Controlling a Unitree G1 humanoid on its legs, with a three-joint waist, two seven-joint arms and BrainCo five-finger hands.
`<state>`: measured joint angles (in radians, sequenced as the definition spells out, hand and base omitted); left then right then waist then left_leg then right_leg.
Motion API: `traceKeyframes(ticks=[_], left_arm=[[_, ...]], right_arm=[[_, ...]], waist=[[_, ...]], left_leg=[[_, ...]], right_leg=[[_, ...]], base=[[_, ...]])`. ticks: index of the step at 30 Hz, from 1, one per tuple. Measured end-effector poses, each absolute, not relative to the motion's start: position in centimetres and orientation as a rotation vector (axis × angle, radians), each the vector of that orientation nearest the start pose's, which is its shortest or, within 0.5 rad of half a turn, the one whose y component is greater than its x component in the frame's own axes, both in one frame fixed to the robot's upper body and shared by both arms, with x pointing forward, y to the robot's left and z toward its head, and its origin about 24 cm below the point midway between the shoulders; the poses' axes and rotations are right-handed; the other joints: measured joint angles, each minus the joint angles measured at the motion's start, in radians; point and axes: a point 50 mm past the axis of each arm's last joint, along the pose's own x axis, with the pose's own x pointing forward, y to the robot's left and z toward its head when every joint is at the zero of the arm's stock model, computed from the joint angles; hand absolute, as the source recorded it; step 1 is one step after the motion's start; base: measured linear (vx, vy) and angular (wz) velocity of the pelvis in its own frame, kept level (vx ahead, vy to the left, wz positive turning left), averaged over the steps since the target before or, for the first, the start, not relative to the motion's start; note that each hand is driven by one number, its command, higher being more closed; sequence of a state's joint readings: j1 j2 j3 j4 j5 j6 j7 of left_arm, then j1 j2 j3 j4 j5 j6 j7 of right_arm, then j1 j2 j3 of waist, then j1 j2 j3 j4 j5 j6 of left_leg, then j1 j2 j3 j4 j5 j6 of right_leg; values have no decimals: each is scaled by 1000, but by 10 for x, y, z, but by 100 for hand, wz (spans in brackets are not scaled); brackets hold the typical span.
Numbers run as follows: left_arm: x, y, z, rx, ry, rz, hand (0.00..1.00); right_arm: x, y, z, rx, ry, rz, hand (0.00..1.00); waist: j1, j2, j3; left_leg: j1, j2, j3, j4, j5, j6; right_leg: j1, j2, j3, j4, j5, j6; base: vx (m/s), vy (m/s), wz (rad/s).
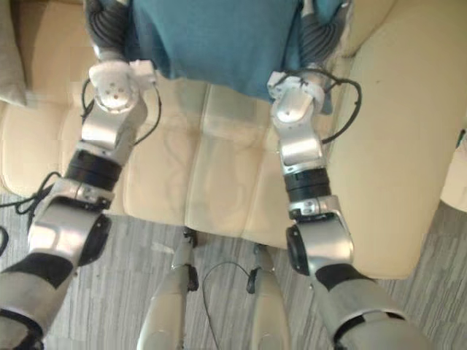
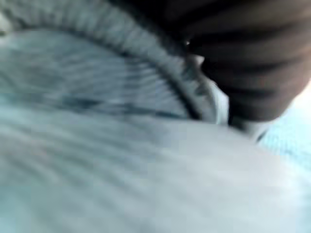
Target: Pick up cushions and gather them together orderly.
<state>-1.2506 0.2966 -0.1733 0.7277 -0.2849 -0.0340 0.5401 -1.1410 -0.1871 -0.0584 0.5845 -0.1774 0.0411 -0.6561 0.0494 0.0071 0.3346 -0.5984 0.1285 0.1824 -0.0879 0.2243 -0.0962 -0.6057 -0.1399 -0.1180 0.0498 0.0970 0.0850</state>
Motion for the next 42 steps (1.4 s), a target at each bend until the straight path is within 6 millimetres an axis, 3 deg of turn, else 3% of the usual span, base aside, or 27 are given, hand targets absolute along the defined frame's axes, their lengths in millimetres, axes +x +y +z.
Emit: traceKeyframes(ticks=[9, 18, 23, 28, 30, 31, 33, 34, 35, 38, 40, 41, 42], left_arm=[[418, 115, 251, -101, -275, 236, 0], [415, 133, 206, -136, -185, 283, 0], [412, 147, 209, -180, -214, 316, 0], [403, 180, 212, -239, -280, 332, 0], [393, 208, 188, -267, -257, 385, 0], [390, 212, 183, -275, -254, 394, 0], [369, 231, 150, -270, -221, 438, 0], [366, 233, 144, -267, -212, 443, 0], [354, 236, 124, -261, -181, 447, 0], [325, 227, 74, -292, -70, 439, 0], [292, 211, 21, -321, 87, 416, 0], [285, 209, 13, -323, 116, 417, 0], [260, 205, -16, -334, 219, 421, 0]], right_arm=[[409, -144, 263, 24, -346, -434, 0], [409, -151, 242, 163, -314, -418, 0], [406, -159, 228, 167, -302, -420, 0], [396, -193, 202, 134, -283, -442, 0], [381, -224, 174, 86, -238, -488, 0], [377, -229, 169, 80, -235, -497, 0], [354, -255, 139, 52, -192, -548, 0], [350, -257, 134, 50, -183, -552, 0], [337, -263, 117, 38, -156, -558, 0], [305, -267, 77, 37, -71, -555, 0], [273, -259, 32, 69, 62, -550, 0], [267, -257, 23, 76, 94, -551, 0], [246, -249, -3, 104, 182, -545, 0]], waist=[[0, 12, 70], [1, 12, 73], [4, 12, 73], [7, 12, 73], [6, 9, 71], [6, 9, 71], [7, 7, 69], [7, 6, 67], [7, 6, 67], [9, 3, 65], [10, -9, 41], [11, -13, 32], [12, -22, -3]], left_leg=[[-37, 16, 18, 3, 6, -9], [-37, 20, 18, 11, 5, -10], [-38, 22, 19, 32, 5, -11], [-3, 22, 17, 44, 5, -11], [53, 21, 15, 45, -1, -15], [63, 21, 14, 45, -5, -18], [115, 23, 14, 42, -17, -19], [120, 23, 14, 41, -17, -19], [142, 22, 13, 38, -24, -18], [189, 19, 8, 40, -35, -13], [242, 17, 2, 44, -45, -15], [251, 17, 2, 45, -48, -16], [283, 17, 0, 60, -71, -20]], right_leg=[[-78, 4, -7, 77, -6, -2], [-116, -1, -10, 182, -74, -15], [-129, -3, -2, 223, -81, -18], [-100, -6, -1, 251, -95, -22], [-43, -8, -4, 258, -111, -22], [-32, -9, -6, 258, -117, -23], [21, -9, -15, 260, -132, -20], [27, -9, -15, 260, -134, -20], [50, -10, -19, 259, -138, -19], [105, -15, -30, 259, -154, -16], [164, -18, -37, 260, -172, -13], [173, -18, -37, 260, -176, -14], [214, -18, -40, 262, -193, -12]], base=[[5, 8, -4], [2, 3, 4], [0, 0, 0], [-5, -11, 2], [-18, -41, 6], [-10, -43, 8], [0, -43, 6], [13, -36, 4], [40, -32, 6], [66, -28, 10], [133, -34, 12], [143, -39, 7], [109, -27, 1]])
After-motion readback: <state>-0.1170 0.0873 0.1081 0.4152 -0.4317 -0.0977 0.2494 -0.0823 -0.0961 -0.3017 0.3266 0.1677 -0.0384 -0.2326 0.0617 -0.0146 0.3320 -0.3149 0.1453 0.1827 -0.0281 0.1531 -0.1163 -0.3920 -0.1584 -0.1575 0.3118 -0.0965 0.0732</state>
